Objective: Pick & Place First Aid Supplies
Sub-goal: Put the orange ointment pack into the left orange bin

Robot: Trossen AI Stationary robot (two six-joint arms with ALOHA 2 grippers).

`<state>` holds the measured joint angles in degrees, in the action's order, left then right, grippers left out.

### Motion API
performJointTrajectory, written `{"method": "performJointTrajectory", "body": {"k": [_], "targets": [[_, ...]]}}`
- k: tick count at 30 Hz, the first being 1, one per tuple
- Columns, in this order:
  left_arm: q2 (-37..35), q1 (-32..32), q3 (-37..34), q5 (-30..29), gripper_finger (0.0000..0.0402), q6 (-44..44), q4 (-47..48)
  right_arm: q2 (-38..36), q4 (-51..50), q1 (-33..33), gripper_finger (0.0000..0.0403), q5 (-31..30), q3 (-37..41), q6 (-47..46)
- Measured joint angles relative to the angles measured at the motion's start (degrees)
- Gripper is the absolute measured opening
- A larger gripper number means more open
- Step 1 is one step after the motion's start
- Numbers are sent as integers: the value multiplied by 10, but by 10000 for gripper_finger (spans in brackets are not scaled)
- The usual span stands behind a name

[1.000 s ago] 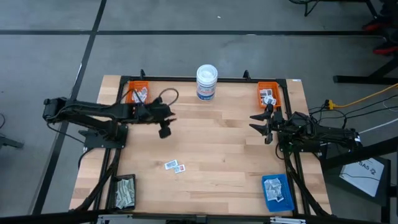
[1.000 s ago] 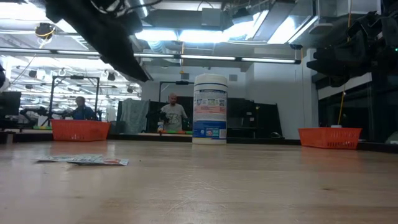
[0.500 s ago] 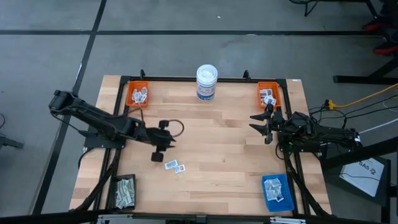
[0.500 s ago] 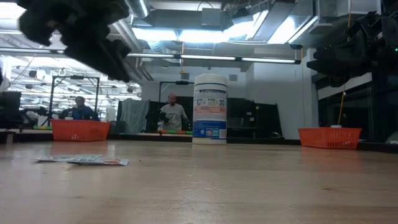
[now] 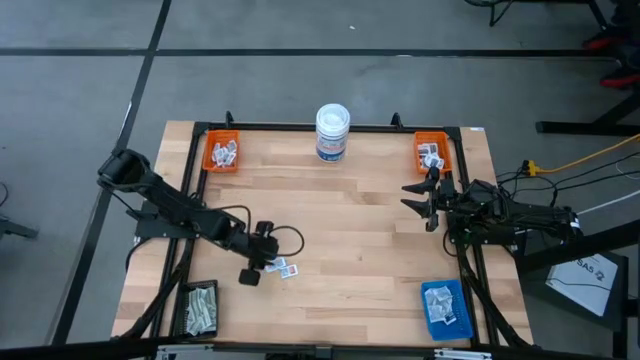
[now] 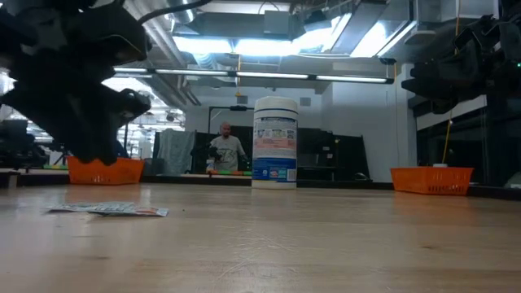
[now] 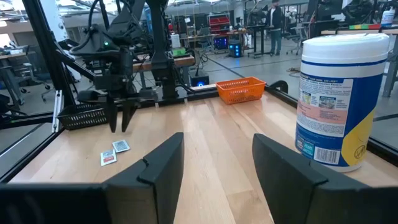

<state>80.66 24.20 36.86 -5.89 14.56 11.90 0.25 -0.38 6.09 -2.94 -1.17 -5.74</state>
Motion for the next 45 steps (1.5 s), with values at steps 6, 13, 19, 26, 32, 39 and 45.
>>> {"method": "performJointTrajectory", "body": {"k": [6,13,19,26,32,39,45], "targets": [[1,29,0,2,102,39,-1,0,0,0,191,0,0,0],[20,44,1,-18,104,44,-3,0,0,0,191,0,0,0],[71,44,1,-19,100,61,-21,0,0,0,191,0,0,0],[122,44,5,-27,100,88,-41,0,0,0,191,0,0,0],[126,38,6,-22,85,103,-39,0,0,0,191,0,0,0],[126,24,5,-9,8,113,-34,0,0,0,191,0,0,0],[107,22,6,-1,1,112,-19,0,0,0,191,0,0,0]]}}
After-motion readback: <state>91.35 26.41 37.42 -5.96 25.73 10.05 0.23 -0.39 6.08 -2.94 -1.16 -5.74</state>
